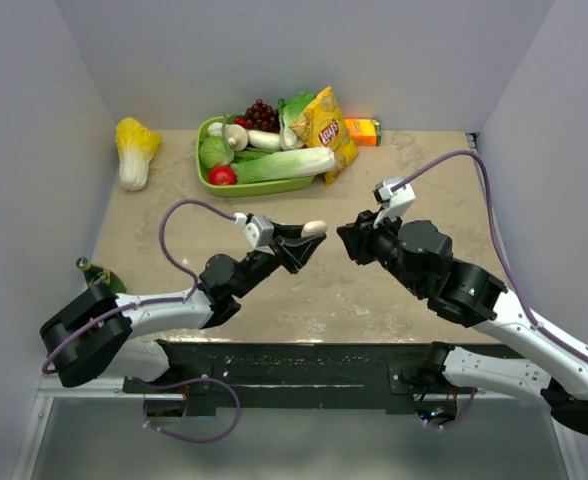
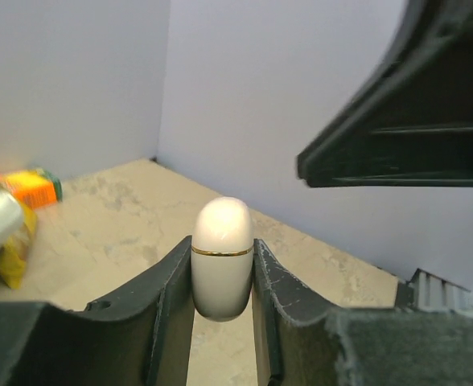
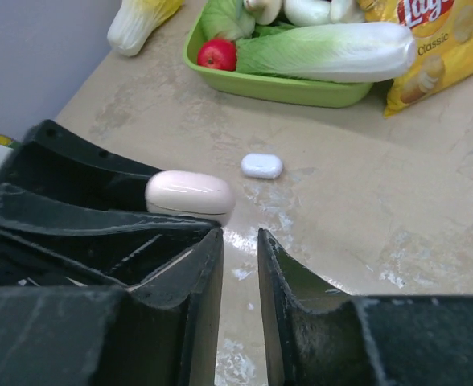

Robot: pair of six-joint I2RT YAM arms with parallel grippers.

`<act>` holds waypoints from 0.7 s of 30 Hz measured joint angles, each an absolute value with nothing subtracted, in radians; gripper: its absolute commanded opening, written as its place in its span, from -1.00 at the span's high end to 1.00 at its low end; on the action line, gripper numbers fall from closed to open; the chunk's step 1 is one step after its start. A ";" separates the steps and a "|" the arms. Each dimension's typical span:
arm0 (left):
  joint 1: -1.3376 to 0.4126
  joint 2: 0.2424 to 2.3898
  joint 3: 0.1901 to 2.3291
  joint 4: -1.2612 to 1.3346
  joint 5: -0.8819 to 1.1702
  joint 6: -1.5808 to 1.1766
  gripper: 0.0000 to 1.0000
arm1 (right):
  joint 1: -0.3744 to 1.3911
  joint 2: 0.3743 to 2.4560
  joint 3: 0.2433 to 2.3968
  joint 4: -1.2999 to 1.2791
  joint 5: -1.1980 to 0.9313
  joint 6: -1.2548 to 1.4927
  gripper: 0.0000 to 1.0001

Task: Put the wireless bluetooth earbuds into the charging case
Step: Place the charging case at the center of the board.

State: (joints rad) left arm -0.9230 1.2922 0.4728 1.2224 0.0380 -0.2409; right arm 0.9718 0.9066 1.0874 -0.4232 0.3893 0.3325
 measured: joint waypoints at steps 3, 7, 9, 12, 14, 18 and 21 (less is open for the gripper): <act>-0.917 1.379 0.514 1.165 -0.009 -0.363 1.00 | 0.970 0.871 1.050 -0.385 0.426 0.352 0.18; -0.903 1.532 0.530 1.073 -0.031 -0.517 1.00 | 0.970 0.868 1.008 -0.351 0.437 0.367 0.12; -0.898 1.579 0.521 1.052 -0.029 -0.569 1.00 | 0.970 0.861 0.988 -0.350 0.443 0.373 0.10; -0.896 1.596 0.493 1.055 -0.024 -0.629 1.00 | 0.970 0.823 0.951 -0.342 0.460 0.378 0.08; -0.897 1.596 0.487 1.068 -0.020 -0.653 1.00 | 0.970 0.787 0.926 -0.334 0.467 0.381 0.07; -0.897 1.589 0.461 1.103 -0.019 -0.684 1.00 | 0.970 0.741 0.894 -0.319 0.488 0.382 0.06; -0.897 1.564 0.434 1.103 -0.021 -0.696 1.00 | 0.970 0.731 0.867 -0.313 0.503 0.385 0.05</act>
State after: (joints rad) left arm -0.8967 1.5642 0.4339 1.1030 -0.0212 -0.6960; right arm 0.9695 0.7315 0.8669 -0.3134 0.5030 0.3851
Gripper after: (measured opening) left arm 0.346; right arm 0.471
